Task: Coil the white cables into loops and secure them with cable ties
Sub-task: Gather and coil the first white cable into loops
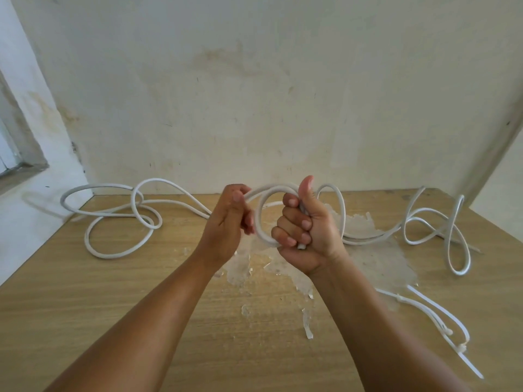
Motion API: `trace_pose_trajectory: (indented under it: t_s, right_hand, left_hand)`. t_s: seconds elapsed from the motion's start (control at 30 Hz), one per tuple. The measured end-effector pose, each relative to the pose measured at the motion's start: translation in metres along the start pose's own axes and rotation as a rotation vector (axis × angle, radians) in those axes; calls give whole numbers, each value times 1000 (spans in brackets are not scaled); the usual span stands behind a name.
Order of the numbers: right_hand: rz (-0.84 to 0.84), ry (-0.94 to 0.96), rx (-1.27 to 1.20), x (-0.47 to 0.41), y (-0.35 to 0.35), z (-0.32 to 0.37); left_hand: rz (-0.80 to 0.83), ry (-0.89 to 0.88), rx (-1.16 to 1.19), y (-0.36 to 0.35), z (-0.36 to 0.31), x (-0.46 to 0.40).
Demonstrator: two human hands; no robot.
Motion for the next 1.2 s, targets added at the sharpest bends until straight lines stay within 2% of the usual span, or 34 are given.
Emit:
trace_pose_trajectory:
  t_s: [0.07, 0.2, 0.43, 0.63, 0.77, 0.9, 1.0, 1.13, 1.2]
  right_hand:
    - [-46, 31, -31, -3, -2, 7]
    - [-121, 77, -76, -9, -5, 16]
    - [-178, 163, -68, -17, -2, 19]
    - [-230, 261, 108, -21, 3, 21]
    - [-223, 307, 272, -24, 10, 17]
    - [-205, 332, 426, -26, 15, 13]
    - [-243, 336, 463, -28, 17, 12]
    - [-364, 339, 407, -32, 22, 14]
    - [-417, 345, 380, -34, 27, 18]
  left_hand:
    - [-102, -14, -48, 5, 10, 4]
    - [-176, 1, -228, 12, 37, 23]
    - [-171, 139, -334, -7, 41, 23]
    - [-27, 278, -478, -28, 25, 18]
    - [158, 353, -604, -33, 21, 23]
    - [372, 357, -715, -36, 7, 27]
    - [398, 338, -738, -36, 6, 27]
    - [459, 432, -545, -37, 11, 40]
    - [447, 407, -581, -40, 14, 54]
Point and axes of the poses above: each hand's wrist, its own x-axis away from the middle knuckle, its own y-axis out of the back of the hand, z = x × y, the point moved 1 cm from there along -x, towards the middle knuckle, and after that the axes turned 8 degrees about x, right-handed, at the moved point
